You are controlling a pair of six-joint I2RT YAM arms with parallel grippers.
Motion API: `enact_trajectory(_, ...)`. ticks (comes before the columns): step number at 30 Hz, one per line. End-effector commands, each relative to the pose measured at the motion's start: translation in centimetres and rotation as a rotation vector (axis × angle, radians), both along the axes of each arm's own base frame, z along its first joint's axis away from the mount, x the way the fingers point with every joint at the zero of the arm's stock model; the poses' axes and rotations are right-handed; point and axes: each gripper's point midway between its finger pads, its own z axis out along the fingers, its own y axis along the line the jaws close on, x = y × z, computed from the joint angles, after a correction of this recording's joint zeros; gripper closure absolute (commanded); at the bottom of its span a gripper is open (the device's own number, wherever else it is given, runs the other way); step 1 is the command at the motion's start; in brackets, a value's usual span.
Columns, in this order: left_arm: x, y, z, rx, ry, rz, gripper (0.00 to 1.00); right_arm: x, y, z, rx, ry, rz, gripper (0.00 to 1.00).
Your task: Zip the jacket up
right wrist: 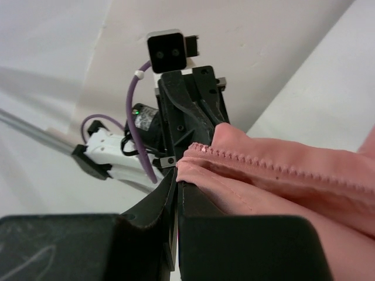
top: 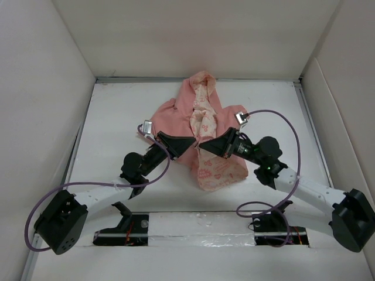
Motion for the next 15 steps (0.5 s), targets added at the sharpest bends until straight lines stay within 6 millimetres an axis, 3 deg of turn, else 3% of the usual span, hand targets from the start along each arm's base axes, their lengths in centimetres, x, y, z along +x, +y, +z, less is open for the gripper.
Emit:
enact_trajectory(1, -8.0, 8.4, 15.5, -0.536, -0.57, 0.058, 1.0, -0.8, 0.0, -1.0, -0.131, -0.012, -0.032, 1.0)
enact_trajectory(9, -8.7, 8.3, 15.5, -0.563, -0.53, 0.019, 1.0, 0.4, 0.2, -3.8, -0.161, 0.069, -0.088, 1.0)
enact_trajectory(15, -8.5, 7.8, 14.4, -0.579, -0.493, -0.023, 1.0, 1.9, -0.6, -2.3, -0.099, 0.064, -0.18, 1.0)
